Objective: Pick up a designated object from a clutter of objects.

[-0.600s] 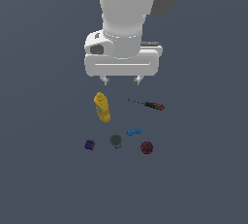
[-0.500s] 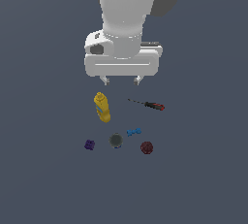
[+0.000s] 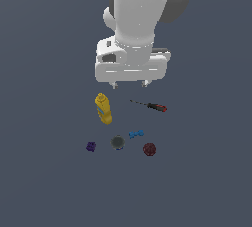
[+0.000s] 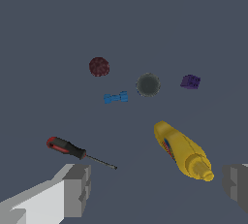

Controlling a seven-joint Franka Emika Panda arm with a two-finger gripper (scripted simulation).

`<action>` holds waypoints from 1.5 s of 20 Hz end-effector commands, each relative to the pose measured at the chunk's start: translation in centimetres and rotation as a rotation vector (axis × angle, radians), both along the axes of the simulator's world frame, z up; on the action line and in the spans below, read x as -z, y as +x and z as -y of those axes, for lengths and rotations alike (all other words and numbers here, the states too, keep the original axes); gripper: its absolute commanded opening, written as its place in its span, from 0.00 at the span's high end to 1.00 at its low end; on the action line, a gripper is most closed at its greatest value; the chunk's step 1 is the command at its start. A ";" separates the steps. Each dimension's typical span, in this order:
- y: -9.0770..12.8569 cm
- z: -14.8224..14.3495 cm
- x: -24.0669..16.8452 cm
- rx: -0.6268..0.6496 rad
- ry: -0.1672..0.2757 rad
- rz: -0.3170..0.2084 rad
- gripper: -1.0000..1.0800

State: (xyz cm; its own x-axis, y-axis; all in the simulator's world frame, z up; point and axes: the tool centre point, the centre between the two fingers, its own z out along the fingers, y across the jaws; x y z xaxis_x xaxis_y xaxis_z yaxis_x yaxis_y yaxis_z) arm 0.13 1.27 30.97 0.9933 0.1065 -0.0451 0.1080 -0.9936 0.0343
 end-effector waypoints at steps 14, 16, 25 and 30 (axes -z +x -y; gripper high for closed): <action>2.5 0.8 4.3 -0.084 0.010 0.004 0.04; 3.3 1.1 5.8 -0.111 0.014 0.006 0.04; 6.6 3.0 14.9 -0.268 0.032 0.018 0.04; 7.6 4.0 19.5 -0.341 0.040 0.024 0.04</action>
State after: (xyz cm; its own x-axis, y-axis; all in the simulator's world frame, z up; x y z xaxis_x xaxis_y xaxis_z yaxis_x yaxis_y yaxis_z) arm 7.41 -2.43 12.80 0.9105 0.4132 -0.0156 0.4133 -0.9106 0.0036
